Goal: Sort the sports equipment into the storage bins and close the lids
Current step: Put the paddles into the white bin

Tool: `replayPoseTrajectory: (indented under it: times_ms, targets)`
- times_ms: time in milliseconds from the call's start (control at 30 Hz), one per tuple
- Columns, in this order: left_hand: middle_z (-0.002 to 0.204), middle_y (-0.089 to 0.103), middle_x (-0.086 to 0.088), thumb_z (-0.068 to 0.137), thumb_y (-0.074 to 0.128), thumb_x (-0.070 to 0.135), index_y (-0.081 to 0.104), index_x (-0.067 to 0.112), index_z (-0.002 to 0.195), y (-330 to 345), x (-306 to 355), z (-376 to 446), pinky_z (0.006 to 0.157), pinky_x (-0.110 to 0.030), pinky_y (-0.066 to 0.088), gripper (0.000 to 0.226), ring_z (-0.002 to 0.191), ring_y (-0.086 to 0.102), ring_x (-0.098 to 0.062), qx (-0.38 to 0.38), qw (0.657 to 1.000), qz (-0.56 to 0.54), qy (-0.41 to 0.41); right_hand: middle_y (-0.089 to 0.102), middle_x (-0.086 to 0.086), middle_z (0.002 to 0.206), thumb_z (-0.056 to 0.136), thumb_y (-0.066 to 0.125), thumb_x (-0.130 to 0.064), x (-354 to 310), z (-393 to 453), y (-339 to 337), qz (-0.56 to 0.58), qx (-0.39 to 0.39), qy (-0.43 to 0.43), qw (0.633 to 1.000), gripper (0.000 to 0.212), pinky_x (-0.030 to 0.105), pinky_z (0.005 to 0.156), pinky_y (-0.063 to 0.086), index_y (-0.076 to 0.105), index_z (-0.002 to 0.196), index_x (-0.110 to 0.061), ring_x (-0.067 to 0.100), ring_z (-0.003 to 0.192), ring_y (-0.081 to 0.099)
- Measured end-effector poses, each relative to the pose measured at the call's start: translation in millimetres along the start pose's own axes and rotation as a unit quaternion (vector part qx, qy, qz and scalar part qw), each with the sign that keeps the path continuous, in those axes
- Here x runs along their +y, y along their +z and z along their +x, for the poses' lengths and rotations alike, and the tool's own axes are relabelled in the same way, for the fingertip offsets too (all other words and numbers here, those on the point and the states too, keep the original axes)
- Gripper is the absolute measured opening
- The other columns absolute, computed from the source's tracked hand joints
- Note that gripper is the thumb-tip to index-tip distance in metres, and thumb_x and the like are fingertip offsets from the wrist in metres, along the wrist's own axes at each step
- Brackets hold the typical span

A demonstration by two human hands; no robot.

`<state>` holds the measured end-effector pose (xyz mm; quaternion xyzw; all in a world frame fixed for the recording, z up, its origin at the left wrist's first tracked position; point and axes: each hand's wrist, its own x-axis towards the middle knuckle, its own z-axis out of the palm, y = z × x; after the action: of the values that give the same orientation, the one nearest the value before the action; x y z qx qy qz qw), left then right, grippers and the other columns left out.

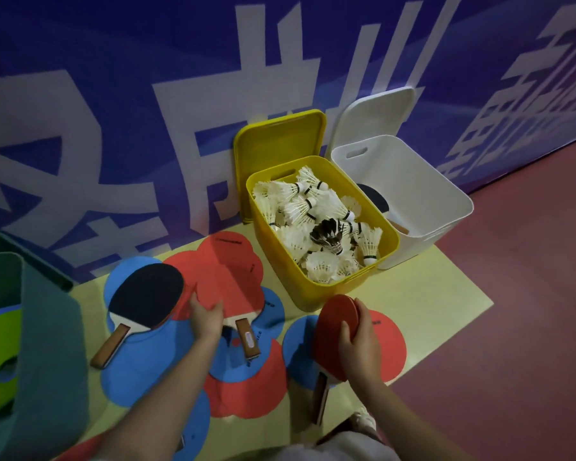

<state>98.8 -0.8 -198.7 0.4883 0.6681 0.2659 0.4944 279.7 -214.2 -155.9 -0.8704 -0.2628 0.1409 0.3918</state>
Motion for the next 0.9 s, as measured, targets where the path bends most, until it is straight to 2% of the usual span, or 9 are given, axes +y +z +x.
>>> replayPoseTrajectory:
  times_ms: [133,233,333,467,567,667,767,900]
  targets:
    - [0.146,0.040,-0.012,0.098,0.045,0.013,0.021,0.019,0.150,2.2,1.0,-1.1,0.103,-0.042,0.038,0.058,0.128,0.044,-0.034,-0.034,0.999,-0.006,0.014,0.056,0.004,0.133,0.095,0.049,-0.022,-0.5,0.8,1.7,-0.031,0.013,0.005,0.999,0.050,0.037,0.087,0.049,0.033,0.143,-0.024,0.029,0.111,0.059]
    - [0.151,0.033,-0.011,0.101,0.037,0.015,0.018,0.018,0.151,-0.9,3.1,-6.4,0.106,-0.043,0.034,0.054,0.133,0.038,-0.033,-0.045,0.999,0.001,0.011,0.059,0.007,0.128,0.096,0.047,-0.022,7.4,7.0,-3.0,-0.035,-0.001,0.006,0.999,0.050,0.037,0.082,0.049,0.032,0.144,-0.023,0.032,0.105,0.061]
    - [0.152,0.032,-0.009,0.102,0.034,0.015,0.025,0.015,0.149,-4.1,12.0,-21.4,0.111,-0.040,0.029,0.048,0.137,0.033,-0.028,-0.058,0.998,-0.029,0.025,0.056,0.013,0.132,0.097,0.047,-0.021,18.2,22.1,-16.1,-0.005,-0.031,0.053,0.998,0.049,0.037,0.089,0.044,0.033,0.145,-0.018,0.034,0.112,0.057]
    - [0.149,0.038,-0.004,0.101,0.036,0.010,0.038,0.017,0.144,-12.0,29.1,-52.5,0.113,-0.034,0.028,0.043,0.135,0.036,-0.019,-0.072,0.987,-0.128,0.069,0.053,0.009,0.136,0.097,0.050,-0.022,31.8,34.7,-39.1,0.032,-0.063,0.074,0.995,0.046,0.035,0.096,0.042,0.040,0.142,-0.020,0.031,0.119,0.052]
    - [0.143,0.044,0.001,0.100,0.038,0.011,0.044,0.018,0.141,-17.5,50.8,-76.1,0.110,-0.030,0.032,0.042,0.130,0.041,-0.013,-0.063,0.975,-0.184,0.104,0.053,0.009,0.134,0.096,0.052,-0.018,33.6,37.3,-64.3,0.107,-0.034,0.099,0.989,0.041,0.036,0.096,0.042,0.046,0.136,-0.019,0.028,0.116,0.052]
    - [0.143,0.045,0.003,0.099,0.040,0.013,0.045,0.021,0.140,-17.4,72.8,-88.1,0.110,-0.032,0.032,0.042,0.131,0.042,-0.013,-0.054,0.966,-0.212,0.138,0.057,0.006,0.127,0.095,0.053,-0.017,34.6,42.6,-96.3,0.229,-0.003,0.140,0.963,0.033,0.039,0.089,0.047,0.054,0.127,-0.021,0.022,0.106,0.055]
    - [0.142,0.048,0.000,0.099,0.040,0.017,0.046,0.023,0.139,-14.7,79.6,-93.1,0.112,-0.040,0.034,0.041,0.130,0.044,-0.016,-0.035,0.965,-0.210,0.155,0.061,0.001,0.123,0.092,0.056,-0.018,28.6,54.2,-121.8,0.291,-0.004,0.119,0.949,0.030,0.045,0.093,0.049,0.059,0.121,-0.024,0.022,0.109,0.059]
    - [0.143,0.046,0.001,0.100,0.039,0.017,0.046,0.024,0.139,-11.5,70.3,-100.1,0.113,-0.040,0.032,0.040,0.132,0.042,-0.016,0.012,0.973,-0.189,0.134,0.062,0.000,0.123,0.093,0.056,-0.020,12.5,79.3,-134.3,0.345,-0.016,0.092,0.934,0.034,0.044,0.093,0.050,0.056,0.126,-0.025,0.023,0.111,0.059]
